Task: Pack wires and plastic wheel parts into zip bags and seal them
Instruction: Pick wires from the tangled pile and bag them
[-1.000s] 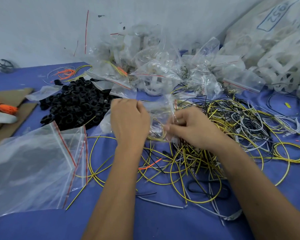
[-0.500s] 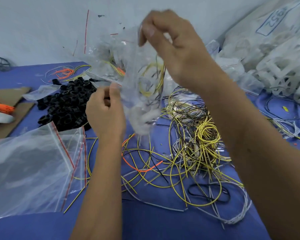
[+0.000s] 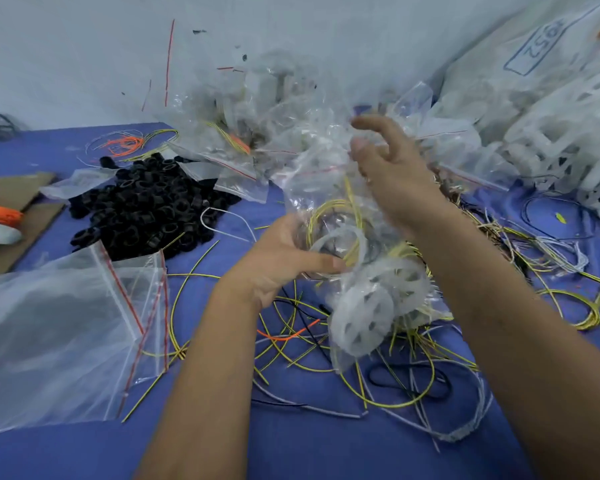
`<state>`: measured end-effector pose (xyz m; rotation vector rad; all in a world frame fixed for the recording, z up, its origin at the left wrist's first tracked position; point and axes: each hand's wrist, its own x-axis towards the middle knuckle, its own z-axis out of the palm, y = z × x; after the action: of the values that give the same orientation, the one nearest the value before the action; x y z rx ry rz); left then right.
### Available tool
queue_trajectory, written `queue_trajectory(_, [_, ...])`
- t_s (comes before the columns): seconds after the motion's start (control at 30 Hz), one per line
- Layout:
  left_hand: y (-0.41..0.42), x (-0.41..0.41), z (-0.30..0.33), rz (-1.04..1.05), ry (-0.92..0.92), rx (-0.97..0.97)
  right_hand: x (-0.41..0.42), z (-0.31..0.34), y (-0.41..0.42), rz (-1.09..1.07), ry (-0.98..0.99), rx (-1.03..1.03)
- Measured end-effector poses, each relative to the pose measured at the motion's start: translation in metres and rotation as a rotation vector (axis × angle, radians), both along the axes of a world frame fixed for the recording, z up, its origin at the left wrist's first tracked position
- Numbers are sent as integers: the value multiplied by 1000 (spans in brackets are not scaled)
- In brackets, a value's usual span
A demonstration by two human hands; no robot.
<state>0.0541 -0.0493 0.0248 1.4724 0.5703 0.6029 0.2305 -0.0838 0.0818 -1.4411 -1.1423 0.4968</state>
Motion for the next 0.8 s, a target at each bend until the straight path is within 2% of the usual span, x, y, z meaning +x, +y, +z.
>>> queue_trajectory(0.1, [2,-2,-4,24,-44,-95,10,-22,-16,22,164,-235])
queue_trajectory(0.17, [5,-3,-5,43,-89,-155,12,-29,-31,157,119,-303])
queue_trajectory(0.23, [8,-2,-2,88,-171,-254,11,-35,-41,326,134,-309])
queue_trajectory(0.33, [13,-4,-2,113,-257,-362,9,-43,-46,371,205,-275])
queue_trajectory(0.47, [17,-2,-8,257,-163,-301,11,-47,-51,454,303,-380])
queue_trajectory(0.53, [17,2,-10,298,-116,-350,13,-48,-52,482,367,-391])
queue_trajectory(0.67, [19,2,-7,335,-154,-514,8,-47,-49,421,253,-308])
queue_trajectory(0.8, [22,9,-9,526,-198,-463,7,-52,-46,396,231,-301])
